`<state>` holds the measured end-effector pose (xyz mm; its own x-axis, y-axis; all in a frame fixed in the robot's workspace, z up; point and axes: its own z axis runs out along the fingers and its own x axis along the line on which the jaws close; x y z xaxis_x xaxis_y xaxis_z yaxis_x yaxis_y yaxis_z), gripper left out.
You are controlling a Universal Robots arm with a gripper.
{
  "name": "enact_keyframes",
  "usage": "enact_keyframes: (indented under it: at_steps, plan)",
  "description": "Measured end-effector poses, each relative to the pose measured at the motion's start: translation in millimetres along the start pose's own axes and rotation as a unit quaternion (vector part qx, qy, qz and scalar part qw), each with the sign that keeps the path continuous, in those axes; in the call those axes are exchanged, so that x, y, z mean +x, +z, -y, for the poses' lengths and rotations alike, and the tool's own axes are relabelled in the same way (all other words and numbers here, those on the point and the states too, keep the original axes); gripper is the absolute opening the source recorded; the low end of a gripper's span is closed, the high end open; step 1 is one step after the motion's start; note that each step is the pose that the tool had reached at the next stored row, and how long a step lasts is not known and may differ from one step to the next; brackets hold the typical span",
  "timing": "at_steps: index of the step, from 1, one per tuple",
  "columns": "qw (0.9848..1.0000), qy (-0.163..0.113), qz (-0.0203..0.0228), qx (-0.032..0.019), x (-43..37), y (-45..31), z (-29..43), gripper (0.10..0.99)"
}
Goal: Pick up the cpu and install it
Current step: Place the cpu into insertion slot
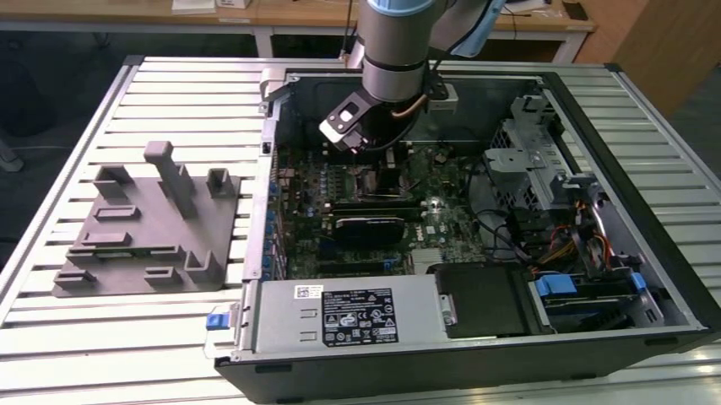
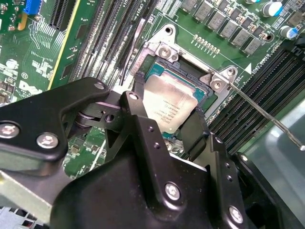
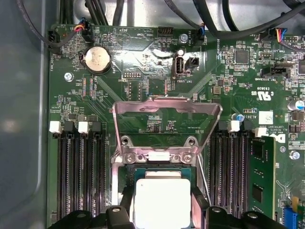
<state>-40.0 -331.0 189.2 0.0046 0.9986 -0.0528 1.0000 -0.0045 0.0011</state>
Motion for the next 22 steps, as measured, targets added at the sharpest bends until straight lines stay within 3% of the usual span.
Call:
enact_keyframes:
  at_steps: [10,11,14,17,22]
  plan:
    - [1.0,0.0,0.0001,0.0,-0.2,0.1,0.1,0.549]
    - [1.0,0.0,0.0,0.0,-0.2,0.1,0.1,0.604]
    - [1.0,0.0,-0.0001,-0.0001,-0.2,-0.2,0.1,0.604]
    - [1.0,0.0,-0.003,-0.0015,1.4,-1.7,-0.8,0.604]
    - [1.0,0.0,-0.0019,-0.0011,1.1,-2.7,-0.7,0.604]
